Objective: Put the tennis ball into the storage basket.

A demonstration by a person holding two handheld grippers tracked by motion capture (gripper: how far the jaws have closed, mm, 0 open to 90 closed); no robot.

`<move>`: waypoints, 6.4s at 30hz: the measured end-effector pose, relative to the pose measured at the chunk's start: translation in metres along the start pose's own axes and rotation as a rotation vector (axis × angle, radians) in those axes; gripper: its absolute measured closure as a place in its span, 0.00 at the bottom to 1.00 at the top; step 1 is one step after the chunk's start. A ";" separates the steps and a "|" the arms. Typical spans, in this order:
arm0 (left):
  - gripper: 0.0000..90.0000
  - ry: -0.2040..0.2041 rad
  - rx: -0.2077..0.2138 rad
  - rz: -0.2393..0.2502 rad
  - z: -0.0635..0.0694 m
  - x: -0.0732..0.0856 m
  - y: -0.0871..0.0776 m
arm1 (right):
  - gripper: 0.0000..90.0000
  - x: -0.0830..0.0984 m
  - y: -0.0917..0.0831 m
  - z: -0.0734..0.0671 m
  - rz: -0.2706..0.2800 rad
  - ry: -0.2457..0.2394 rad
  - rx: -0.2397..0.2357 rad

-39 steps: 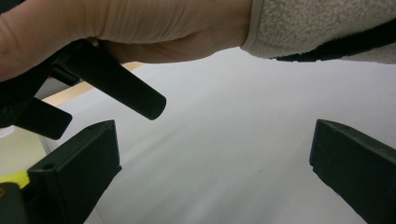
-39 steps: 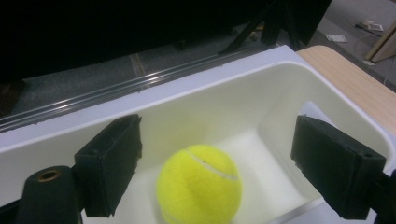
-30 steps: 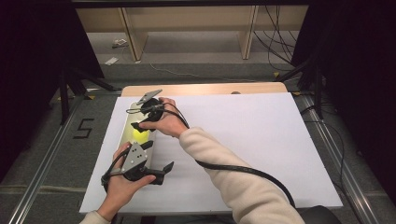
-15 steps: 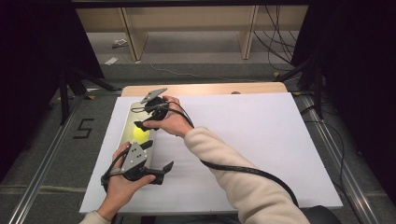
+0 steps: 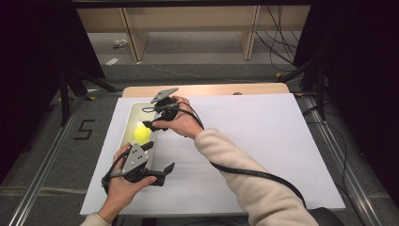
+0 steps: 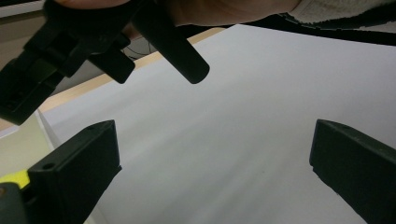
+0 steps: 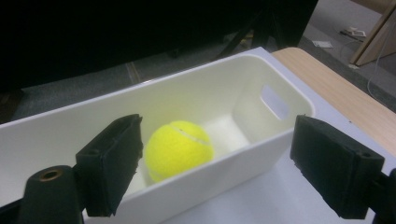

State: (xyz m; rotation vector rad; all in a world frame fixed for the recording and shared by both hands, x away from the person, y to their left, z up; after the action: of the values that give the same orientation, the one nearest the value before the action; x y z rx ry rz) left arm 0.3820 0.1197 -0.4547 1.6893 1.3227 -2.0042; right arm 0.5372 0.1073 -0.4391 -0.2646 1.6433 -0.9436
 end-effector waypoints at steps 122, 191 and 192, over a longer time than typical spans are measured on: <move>0.01 -0.027 -0.004 0.011 -0.006 -0.002 0.004 | 0.20 0.188 -0.177 0.084 0.084 0.251 0.187; 0.01 -0.046 -0.029 0.003 -0.021 0.002 0.006 | 0.19 0.286 -0.235 0.071 0.091 0.317 0.267; 0.01 -0.044 -0.028 0.002 -0.021 0.003 0.006 | 0.19 0.286 -0.235 0.071 0.091 0.315 0.269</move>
State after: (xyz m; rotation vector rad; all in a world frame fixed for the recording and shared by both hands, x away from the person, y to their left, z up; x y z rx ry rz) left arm 0.3996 0.1323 -0.4587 1.6240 1.3283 -2.0003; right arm 0.4402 -0.2545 -0.4814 0.1479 1.7696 -1.1660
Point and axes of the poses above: each handheld gripper's, and its own axes: y roughly forward along the jaws, x roughly out of its underside, z roughly to its right, the point moved 8 cm from there along y, roughly forward along the jaws, and after that the axes turned 10 degrees about -z, right-handed, at the moved point
